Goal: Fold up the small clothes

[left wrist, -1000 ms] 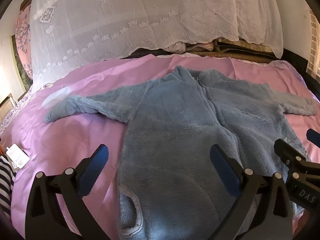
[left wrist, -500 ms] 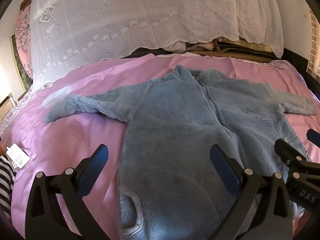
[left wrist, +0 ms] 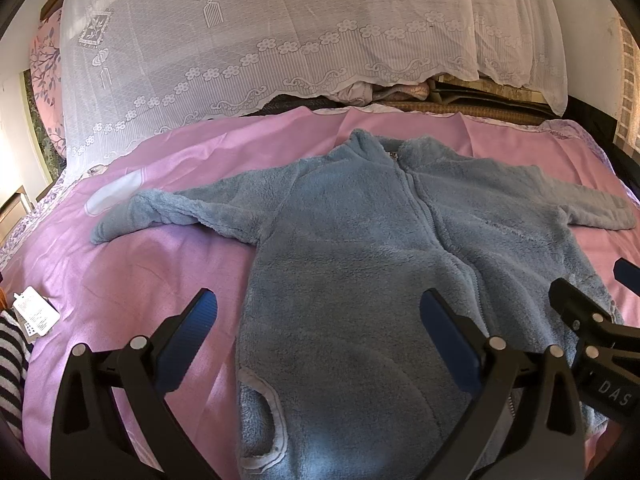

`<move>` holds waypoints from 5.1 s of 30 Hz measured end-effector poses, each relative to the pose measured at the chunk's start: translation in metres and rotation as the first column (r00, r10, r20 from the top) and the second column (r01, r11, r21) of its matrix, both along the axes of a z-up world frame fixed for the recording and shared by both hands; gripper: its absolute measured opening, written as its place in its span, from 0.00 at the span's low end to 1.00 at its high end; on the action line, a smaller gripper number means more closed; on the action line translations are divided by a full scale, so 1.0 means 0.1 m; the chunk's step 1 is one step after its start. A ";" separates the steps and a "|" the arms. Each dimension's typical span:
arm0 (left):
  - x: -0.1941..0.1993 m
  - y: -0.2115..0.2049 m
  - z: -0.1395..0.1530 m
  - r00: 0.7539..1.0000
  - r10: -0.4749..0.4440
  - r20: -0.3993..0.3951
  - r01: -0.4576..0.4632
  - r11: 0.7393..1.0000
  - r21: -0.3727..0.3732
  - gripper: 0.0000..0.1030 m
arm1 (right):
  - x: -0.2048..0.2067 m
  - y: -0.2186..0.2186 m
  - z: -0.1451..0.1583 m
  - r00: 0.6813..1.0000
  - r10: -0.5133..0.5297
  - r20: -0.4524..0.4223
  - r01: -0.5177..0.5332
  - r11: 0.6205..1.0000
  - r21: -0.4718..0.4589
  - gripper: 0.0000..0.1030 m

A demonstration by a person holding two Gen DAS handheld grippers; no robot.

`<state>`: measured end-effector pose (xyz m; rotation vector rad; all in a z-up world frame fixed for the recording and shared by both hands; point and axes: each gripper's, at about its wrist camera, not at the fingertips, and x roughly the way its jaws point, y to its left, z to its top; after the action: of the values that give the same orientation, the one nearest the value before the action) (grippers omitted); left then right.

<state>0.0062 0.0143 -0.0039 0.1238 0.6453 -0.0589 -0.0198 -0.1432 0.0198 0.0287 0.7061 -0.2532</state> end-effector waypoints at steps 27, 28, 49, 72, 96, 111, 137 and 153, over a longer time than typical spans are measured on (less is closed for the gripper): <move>0.00 0.06 -0.06 1.000 0.002 -0.024 -0.002 1.000 -0.003 0.96 | 0.00 -0.06 -0.04 1.000 -0.001 -0.008 0.002 1.000 0.028 0.97; 0.02 0.05 -0.05 1.000 0.004 -0.027 -0.004 1.000 -0.003 0.96 | 0.00 -0.11 -0.03 1.000 -0.010 -0.001 0.010 0.999 0.039 0.97; 0.20 0.05 -0.27 0.991 0.000 -0.136 0.003 1.000 0.024 0.96 | -0.49 -2.31 -0.10 0.912 -0.403 0.079 0.192 0.589 0.785 0.94; 0.21 -1.93 0.51 0.939 -0.338 -0.061 0.344 0.927 0.151 0.96 | -0.18 -4.19 -0.63 0.849 -0.523 -0.070 0.272 0.321 0.907 0.32; 1.06 -2.15 0.06 0.937 -0.292 -0.189 0.293 0.956 -0.024 0.96 | -0.17 -4.06 -0.15 0.875 -0.467 0.126 0.224 0.623 0.750 0.09; 1.79 -0.48 -0.26 0.966 0.074 -0.246 -0.037 0.988 0.152 0.96 | 0.42 -2.72 0.41 0.954 -0.222 0.202 0.051 0.784 0.619 0.09; 1.91 0.55 -0.39 0.962 0.078 -0.263 -0.156 0.943 -0.294 0.96 | 1.65 0.04 0.19 0.984 0.139 0.111 -0.178 0.816 0.550 0.09; 1.92 0.81 -0.29 0.952 0.192 -0.237 -0.254 0.929 -0.268 0.96 | 1.58 0.21 0.13 0.961 0.270 0.066 -0.265 0.819 0.509 0.50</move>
<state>0.1987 0.0953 -0.0330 -0.2507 0.8485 0.0543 0.1384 -0.1227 0.0325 0.4389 0.7615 0.2154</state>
